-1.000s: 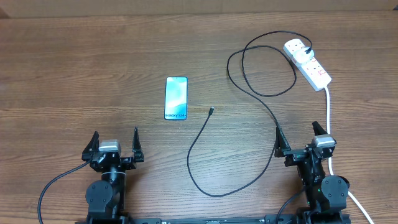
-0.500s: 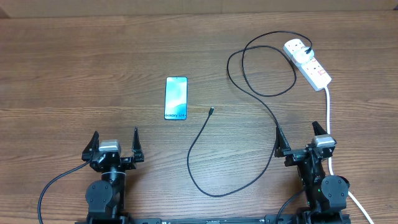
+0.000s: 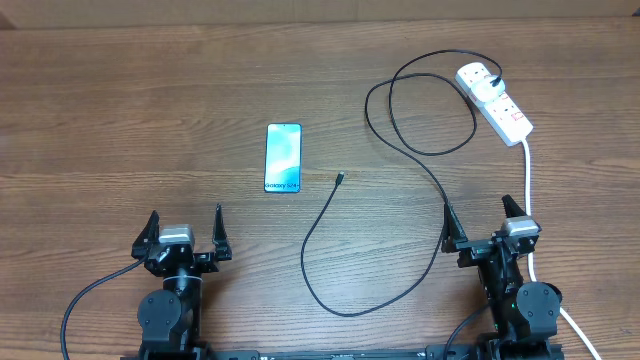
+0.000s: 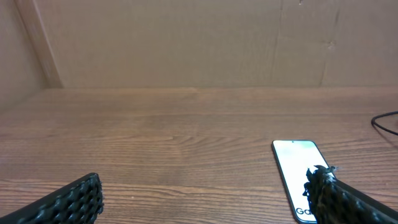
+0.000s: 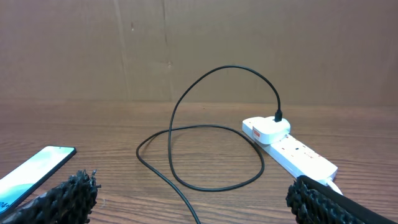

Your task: Plug charger to phone and switch on socket

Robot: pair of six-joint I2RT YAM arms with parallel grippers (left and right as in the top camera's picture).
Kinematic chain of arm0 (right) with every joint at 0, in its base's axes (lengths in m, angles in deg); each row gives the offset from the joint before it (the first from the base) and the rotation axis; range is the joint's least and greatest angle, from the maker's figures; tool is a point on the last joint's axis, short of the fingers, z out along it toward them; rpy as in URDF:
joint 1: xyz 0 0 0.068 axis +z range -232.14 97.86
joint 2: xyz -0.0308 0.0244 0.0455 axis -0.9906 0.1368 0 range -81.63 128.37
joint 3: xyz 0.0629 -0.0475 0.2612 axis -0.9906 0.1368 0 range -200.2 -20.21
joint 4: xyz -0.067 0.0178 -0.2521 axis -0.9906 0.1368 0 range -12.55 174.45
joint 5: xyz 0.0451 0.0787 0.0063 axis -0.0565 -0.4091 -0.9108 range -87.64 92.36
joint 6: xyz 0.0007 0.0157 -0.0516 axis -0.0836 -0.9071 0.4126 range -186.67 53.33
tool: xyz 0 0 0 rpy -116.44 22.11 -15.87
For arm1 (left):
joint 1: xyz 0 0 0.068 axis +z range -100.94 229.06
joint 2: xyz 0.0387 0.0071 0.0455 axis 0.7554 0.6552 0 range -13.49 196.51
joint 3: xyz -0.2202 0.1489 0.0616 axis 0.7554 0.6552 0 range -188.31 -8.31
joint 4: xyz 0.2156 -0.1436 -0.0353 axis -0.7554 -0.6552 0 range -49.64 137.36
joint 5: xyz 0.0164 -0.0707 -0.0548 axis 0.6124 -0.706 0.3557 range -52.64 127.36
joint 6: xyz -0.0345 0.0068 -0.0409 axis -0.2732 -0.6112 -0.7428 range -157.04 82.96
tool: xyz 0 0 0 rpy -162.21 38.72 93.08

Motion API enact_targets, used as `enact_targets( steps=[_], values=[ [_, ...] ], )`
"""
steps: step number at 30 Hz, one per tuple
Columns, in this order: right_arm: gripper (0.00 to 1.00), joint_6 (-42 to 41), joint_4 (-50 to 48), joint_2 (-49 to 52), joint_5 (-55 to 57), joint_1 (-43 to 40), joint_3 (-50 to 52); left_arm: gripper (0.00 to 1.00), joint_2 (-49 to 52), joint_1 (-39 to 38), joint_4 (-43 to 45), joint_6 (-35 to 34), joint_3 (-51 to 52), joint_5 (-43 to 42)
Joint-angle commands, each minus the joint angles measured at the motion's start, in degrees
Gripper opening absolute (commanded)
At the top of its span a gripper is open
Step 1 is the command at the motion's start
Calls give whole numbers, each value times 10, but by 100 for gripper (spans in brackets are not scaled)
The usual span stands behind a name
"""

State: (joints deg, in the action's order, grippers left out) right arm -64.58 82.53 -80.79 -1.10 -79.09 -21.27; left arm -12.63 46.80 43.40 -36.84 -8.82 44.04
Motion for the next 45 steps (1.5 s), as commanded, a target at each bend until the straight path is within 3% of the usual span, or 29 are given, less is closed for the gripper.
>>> enact_targets(
  steps=[1,31,36,41,45],
  values=[
    [100,-2,-4,-7,4,3,6,100,-6,1,0,9,2,-3],
    [100,-2,-4,-7,4,3,6,100,-6,1,1,8,2,-14],
    [100,-2,-4,-7,4,3,6,100,-6,1,14,-71,2,-166],
    [100,-2,-4,-7,4,3,6,100,-6,1,108,-202,2,-341],
    [100,-2,-4,-7,4,3,6,100,-6,1,190,-241,2,-376]
  ],
)
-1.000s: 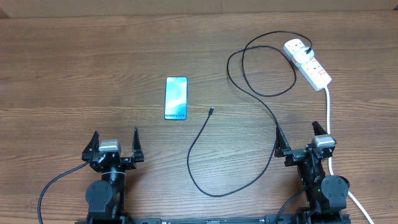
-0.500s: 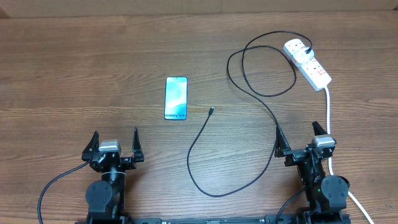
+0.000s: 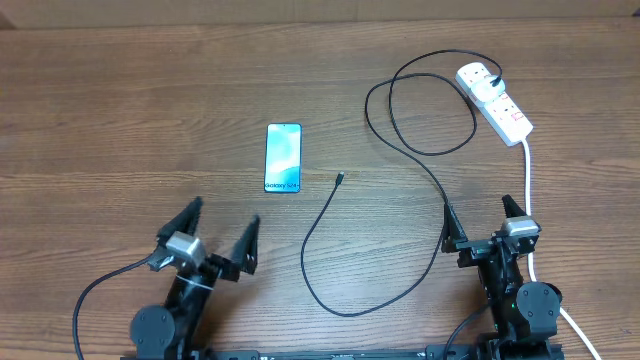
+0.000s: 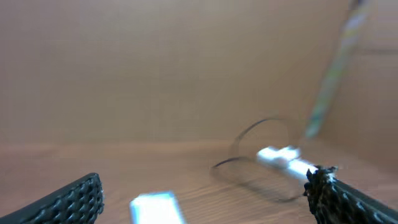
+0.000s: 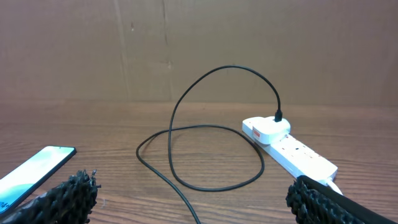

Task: Plug charger to phone and switch on socket
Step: 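Move the left gripper forward over the Galaxy S24+ phone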

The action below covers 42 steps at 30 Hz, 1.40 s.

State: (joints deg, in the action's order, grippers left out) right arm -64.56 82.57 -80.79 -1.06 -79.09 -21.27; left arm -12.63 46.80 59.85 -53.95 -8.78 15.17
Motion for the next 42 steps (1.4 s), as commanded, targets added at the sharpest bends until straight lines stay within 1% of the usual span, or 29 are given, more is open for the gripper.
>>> enact_targets(
  steps=[1,2,5,9,11,15,18,24,28,30,31,33,37,38,40,42],
  values=[
    [100,-2,-5,-7,3,3,6,100,-6,1,48,-75,2,-93],
    [100,-2,-5,-7,3,3,6,100,-6,1,88,-78,2,-96],
    [100,-2,-5,-7,3,3,6,100,-6,1,169,-77,2,-90],
    [100,-2,-5,-7,3,3,6,100,-6,1,261,-78,2,-26],
    [100,-2,-5,-7,3,3,6,100,-6,1,291,-78,-4,13],
    [100,-2,-5,-7,3,3,6,100,-6,1,295,-78,-37,62],
    [100,-2,-5,-7,3,3,6,100,-3,1,289,-73,-72,66],
    [100,-2,-5,-7,3,3,6,100,38,1,236,-73,-167,76],
    [100,-2,-5,-7,3,3,6,100,95,1,159,-73,-251,62],
    [100,-2,-5,-7,3,3,6,100,136,1,102,-53,-306,32],
    [100,-2,-5,-7,3,3,6,100,166,1,49,-33,-349,13],
    [100,-2,-5,-7,3,3,6,100,210,1,-42,-15,-413,7],
    [100,-2,-5,-7,3,3,6,100,334,1,-290,70,-588,-15],
    [100,-2,-5,-7,3,3,6,100,374,1,-367,93,-642,-15],
    [100,-2,-5,-7,3,3,6,100,434,1,-472,117,-721,-17],
    [100,-2,-5,-7,3,3,6,100,488,1,-548,120,-784,-33]
  ],
)
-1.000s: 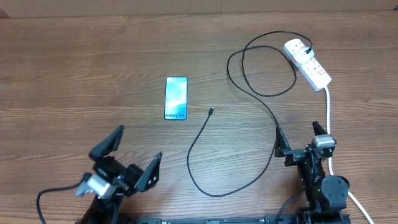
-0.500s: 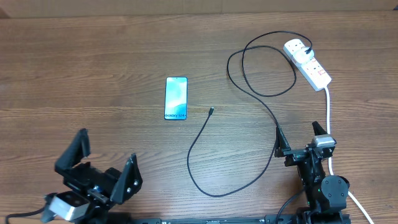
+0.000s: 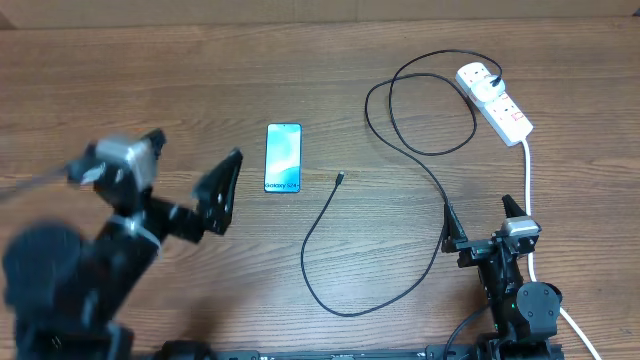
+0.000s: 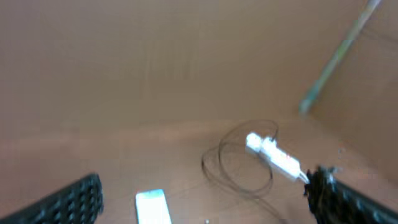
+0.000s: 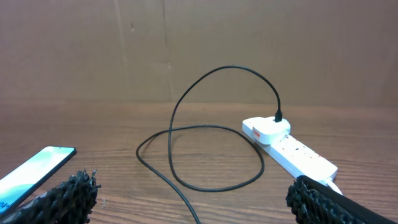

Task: Plug charger to phone and switch on socket
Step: 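Move the left gripper forward over the Galaxy S24+ phone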

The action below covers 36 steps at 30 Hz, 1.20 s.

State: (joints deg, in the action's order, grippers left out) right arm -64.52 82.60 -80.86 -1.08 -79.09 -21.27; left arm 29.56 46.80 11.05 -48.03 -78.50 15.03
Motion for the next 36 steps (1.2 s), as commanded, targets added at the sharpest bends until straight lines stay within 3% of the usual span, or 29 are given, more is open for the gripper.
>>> enact_targets(
  steps=[1,5,11,20,22,26,33,36],
  values=[
    [100,-2,-5,-6,4,3,6,100,104,1,-106,58,-123,-62],
    [100,-2,-5,-6,4,3,6,100,153,1,-132,50,-143,-110],
    [100,-2,-5,-6,4,3,6,100,218,-14,-190,15,-170,-86],
    [100,-2,-5,-6,4,3,6,100,407,-125,-466,15,-392,185],
    [100,-2,-5,-6,4,3,6,100,438,-145,-492,16,-412,205],
    [100,-2,-5,-6,4,3,6,100,478,-168,-492,15,-412,173],
    [100,-2,-5,-6,4,3,6,100,516,-172,-497,16,-412,45],
    [100,-2,-5,-6,4,3,6,100,525,-173,-491,16,-412,50]
  ],
)
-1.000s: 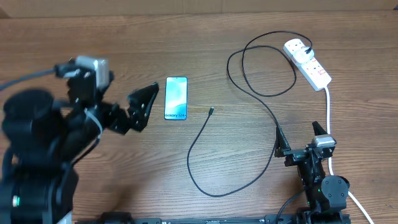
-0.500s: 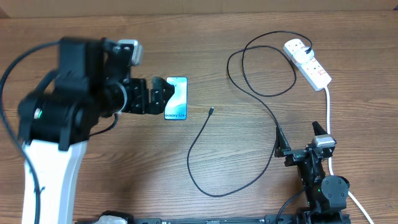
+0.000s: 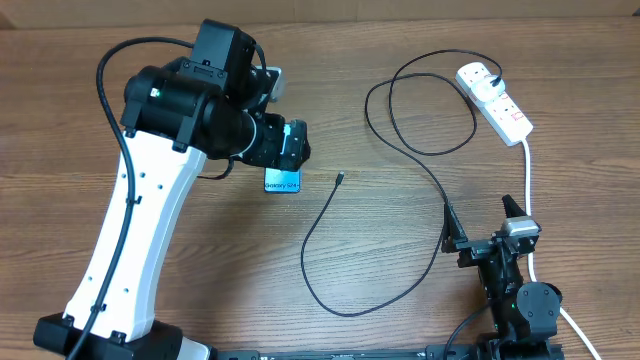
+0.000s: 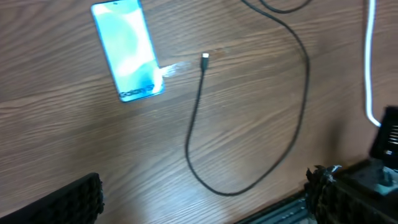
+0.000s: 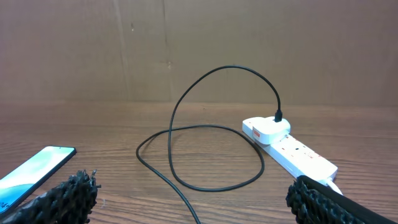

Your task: Plug charger to phone and switch on socket

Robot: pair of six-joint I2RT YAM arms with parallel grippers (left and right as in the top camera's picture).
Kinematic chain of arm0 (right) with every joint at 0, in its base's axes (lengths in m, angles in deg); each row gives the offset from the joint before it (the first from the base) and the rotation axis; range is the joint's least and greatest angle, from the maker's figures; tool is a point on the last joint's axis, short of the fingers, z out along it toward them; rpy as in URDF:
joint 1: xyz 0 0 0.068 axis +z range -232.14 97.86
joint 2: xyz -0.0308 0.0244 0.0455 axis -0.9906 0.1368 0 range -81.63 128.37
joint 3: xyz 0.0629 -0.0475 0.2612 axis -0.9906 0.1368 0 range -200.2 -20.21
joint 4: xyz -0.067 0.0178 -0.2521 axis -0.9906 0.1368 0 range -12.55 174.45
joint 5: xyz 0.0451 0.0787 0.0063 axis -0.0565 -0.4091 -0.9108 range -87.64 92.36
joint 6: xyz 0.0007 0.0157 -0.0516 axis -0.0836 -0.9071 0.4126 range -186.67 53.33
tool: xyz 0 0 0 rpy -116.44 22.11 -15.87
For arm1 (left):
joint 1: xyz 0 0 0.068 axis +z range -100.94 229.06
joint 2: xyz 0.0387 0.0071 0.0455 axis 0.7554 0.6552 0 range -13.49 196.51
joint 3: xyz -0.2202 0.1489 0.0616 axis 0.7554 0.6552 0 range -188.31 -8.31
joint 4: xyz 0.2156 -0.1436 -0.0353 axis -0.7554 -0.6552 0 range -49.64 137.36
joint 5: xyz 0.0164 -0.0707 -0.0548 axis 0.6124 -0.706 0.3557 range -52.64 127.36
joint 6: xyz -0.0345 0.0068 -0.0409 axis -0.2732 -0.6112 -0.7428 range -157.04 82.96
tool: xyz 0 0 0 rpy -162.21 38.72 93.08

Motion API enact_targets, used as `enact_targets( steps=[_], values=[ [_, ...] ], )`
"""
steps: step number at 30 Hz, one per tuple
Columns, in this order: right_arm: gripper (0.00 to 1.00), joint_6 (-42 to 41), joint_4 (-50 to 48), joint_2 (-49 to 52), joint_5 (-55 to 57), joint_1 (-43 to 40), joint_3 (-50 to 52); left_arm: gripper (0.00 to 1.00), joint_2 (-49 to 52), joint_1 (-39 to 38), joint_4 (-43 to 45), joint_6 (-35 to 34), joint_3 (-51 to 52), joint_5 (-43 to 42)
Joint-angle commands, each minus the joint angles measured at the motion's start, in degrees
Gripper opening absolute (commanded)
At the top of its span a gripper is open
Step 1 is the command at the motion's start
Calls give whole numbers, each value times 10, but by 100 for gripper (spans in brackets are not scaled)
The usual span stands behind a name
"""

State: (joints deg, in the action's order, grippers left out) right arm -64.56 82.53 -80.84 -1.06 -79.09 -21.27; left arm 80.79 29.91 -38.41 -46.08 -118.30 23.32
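The phone lies face up with its screen lit, and it also shows at the left in the right wrist view. In the overhead view my left arm covers most of the phone. The black cable's free plug rests on the wood just right of the phone, apart from it. Its other end goes into a white charger on the power strip. My left gripper hangs open high above the phone and plug. My right gripper stands open near the front edge.
The black cable loops across the middle of the wooden table. The strip's white lead runs down past my right arm. A brown cardboard wall stands behind the table.
My left arm has moved from the table's left side to above the phone, and its camera now looks down on the phone and plug. The right arm, phone and cable are unchanged.
Both arms sat parked at the front edge with open grippers. Then the left arm was turned to the right, later raised over the left of the table, and now it is stretched out above the phone. The right arm stayed still.
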Motion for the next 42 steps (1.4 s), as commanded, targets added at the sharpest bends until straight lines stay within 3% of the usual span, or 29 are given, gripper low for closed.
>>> enact_targets(
  steps=[1,9,28,42],
  values=[
    [100,-2,-4,-6,4,3,6,100,16,-4,6,-4,-14,-31],
    [100,-2,-4,-6,3,3,6,100,56,-4,-4,-99,-14,76],
    [100,-2,-4,-6,3,3,6,100,139,-4,20,-99,-14,66],
    [100,-2,-4,-6,3,3,6,100,142,-6,9,-128,-12,56]
  ],
)
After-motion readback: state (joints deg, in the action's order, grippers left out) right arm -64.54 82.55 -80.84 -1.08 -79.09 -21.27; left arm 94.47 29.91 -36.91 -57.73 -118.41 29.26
